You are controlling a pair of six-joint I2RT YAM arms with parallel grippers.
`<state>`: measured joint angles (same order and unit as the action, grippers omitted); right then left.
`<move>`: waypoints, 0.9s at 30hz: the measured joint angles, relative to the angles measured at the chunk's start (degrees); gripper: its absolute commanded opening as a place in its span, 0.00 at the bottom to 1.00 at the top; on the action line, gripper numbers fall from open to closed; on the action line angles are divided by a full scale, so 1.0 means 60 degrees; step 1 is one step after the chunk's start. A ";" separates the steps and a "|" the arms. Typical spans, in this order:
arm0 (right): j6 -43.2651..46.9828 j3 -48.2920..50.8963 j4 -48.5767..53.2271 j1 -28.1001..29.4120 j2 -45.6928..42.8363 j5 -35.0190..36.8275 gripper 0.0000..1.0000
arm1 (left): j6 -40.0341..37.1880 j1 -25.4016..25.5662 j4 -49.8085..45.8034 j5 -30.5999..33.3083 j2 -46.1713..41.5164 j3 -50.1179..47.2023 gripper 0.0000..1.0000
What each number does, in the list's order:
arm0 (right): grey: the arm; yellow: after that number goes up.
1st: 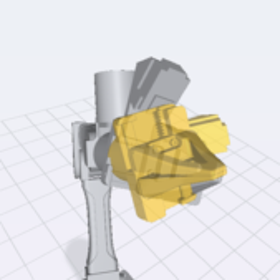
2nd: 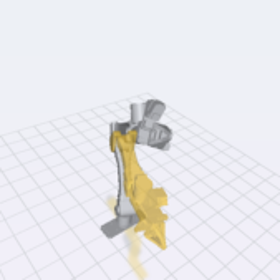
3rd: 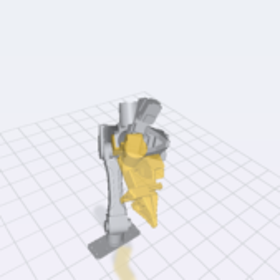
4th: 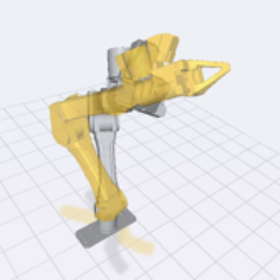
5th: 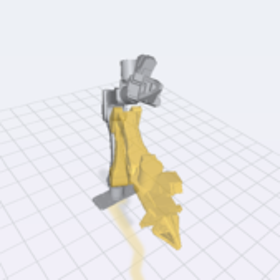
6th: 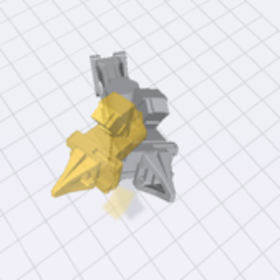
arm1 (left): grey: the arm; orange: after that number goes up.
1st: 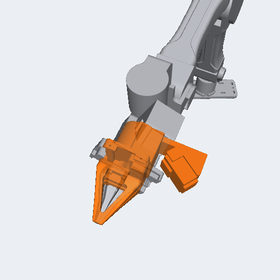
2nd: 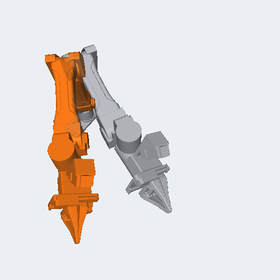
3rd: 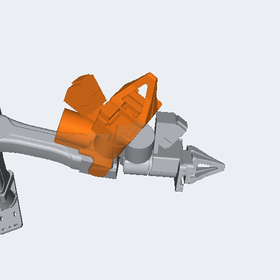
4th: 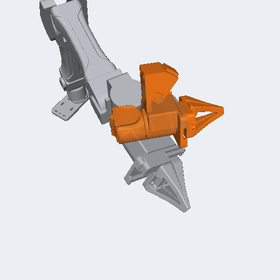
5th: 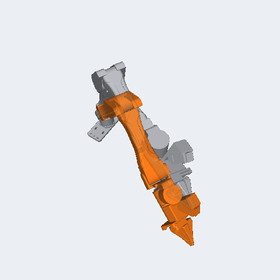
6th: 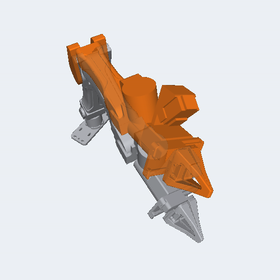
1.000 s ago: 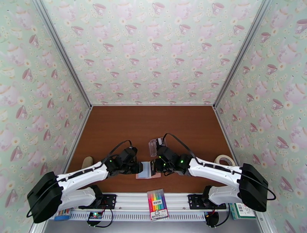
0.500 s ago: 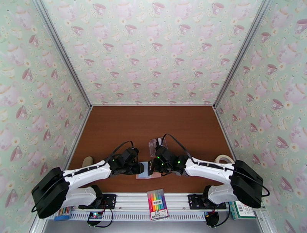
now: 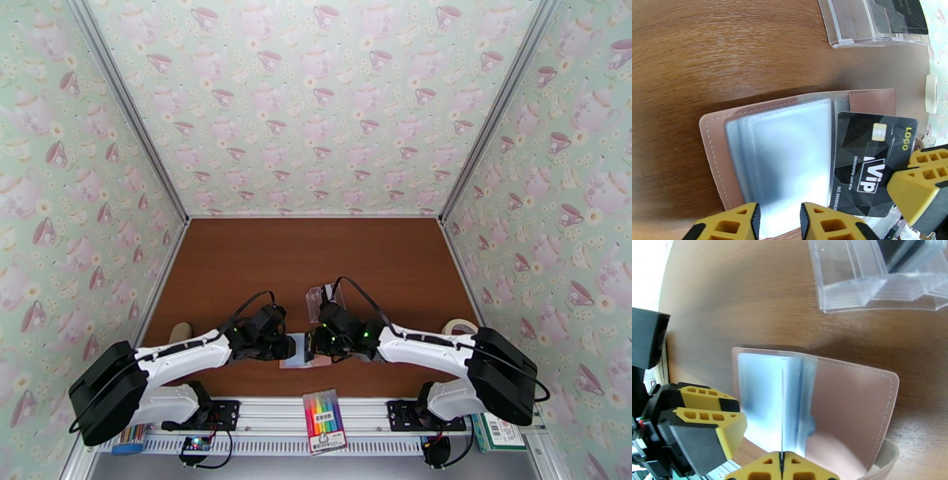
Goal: Put the credit cards into the card holder
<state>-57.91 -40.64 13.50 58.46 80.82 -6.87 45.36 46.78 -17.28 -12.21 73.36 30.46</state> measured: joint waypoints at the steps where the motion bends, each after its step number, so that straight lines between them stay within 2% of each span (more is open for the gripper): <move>1: 0.0000 0.0022 0.0004 0.0000 0.0018 0.0000 0.00 | 0.0000 0.0000 0.0000 0.0000 -0.0004 0.0000 0.34; 16: 0.0000 0.0066 -0.0280 0.0000 0.0189 -0.0011 0.00 | 0.0004 0.0000 -0.0011 0.0007 0.0284 0.0000 0.27; 27: -0.0058 0.0164 -0.0576 0.0000 0.0229 -0.0149 0.00 | 0.0004 -0.0018 -0.0015 0.0033 0.0302 0.0000 0.26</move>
<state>-58.26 -39.66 10.04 58.46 82.19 -7.77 45.39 46.68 -17.37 -12.01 75.18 30.46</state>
